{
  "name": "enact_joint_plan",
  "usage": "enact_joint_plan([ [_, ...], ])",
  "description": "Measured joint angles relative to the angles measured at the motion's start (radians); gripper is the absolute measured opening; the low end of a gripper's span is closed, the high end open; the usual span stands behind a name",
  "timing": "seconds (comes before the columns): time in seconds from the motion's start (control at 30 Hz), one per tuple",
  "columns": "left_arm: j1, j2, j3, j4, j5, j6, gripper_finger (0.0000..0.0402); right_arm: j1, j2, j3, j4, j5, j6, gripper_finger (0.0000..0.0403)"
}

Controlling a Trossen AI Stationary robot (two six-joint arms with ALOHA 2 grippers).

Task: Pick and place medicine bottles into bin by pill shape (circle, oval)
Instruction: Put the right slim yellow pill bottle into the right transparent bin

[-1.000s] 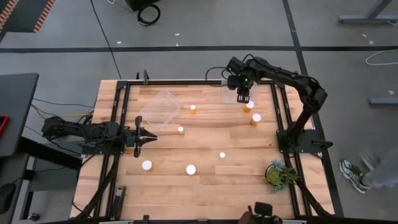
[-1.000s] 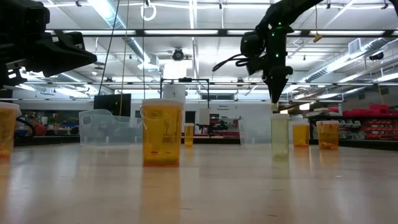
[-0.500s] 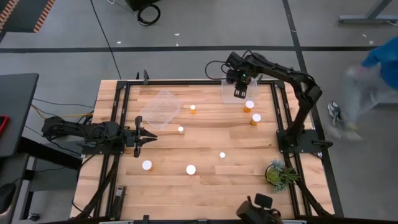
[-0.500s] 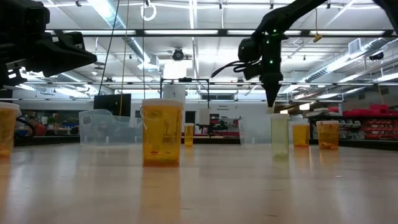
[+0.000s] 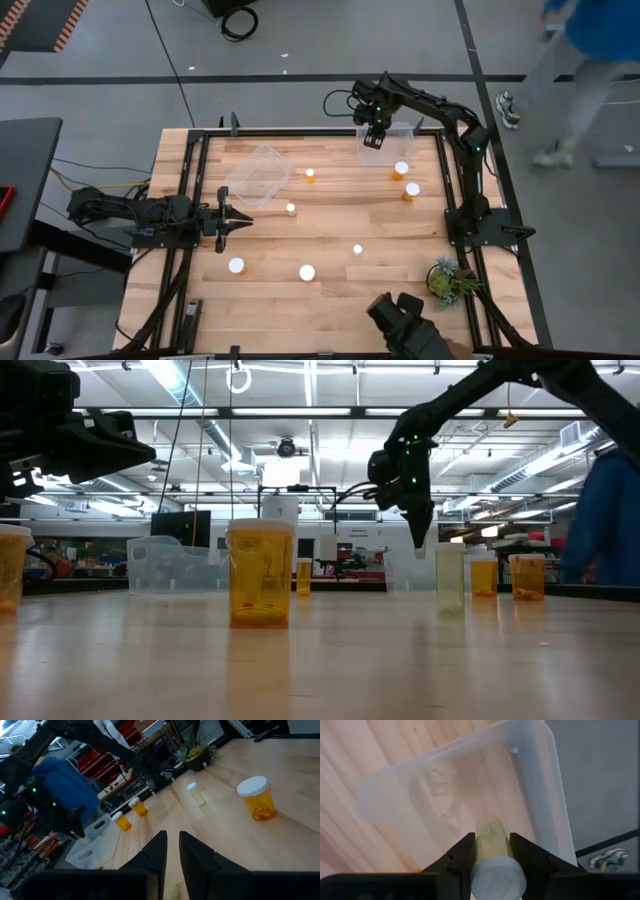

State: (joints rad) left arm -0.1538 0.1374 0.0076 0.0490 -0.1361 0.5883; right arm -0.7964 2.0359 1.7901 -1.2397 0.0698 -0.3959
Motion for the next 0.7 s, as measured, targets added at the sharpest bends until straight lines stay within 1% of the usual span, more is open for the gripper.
enact_joint_plan([
  [0.33, 0.000, 0.000, 0.000, 0.000, 0.000, 0.000, 0.0061, -0.022, 0.090, 0.001, 0.023, -0.027, -0.008, 0.0125],
  [0.57, 0.000, 0.000, 0.000, 0.000, 0.000, 0.000, 0.0053, -0.022, 0.096, 0.001, 0.067, -0.065, -0.016, 0.0125],
  [0.7, 0.000, 0.000, 0.000, 0.000, 0.000, 0.000, 0.0055, -0.022, 0.096, -0.003, 0.081, -0.100, -0.017, 0.0125],
])
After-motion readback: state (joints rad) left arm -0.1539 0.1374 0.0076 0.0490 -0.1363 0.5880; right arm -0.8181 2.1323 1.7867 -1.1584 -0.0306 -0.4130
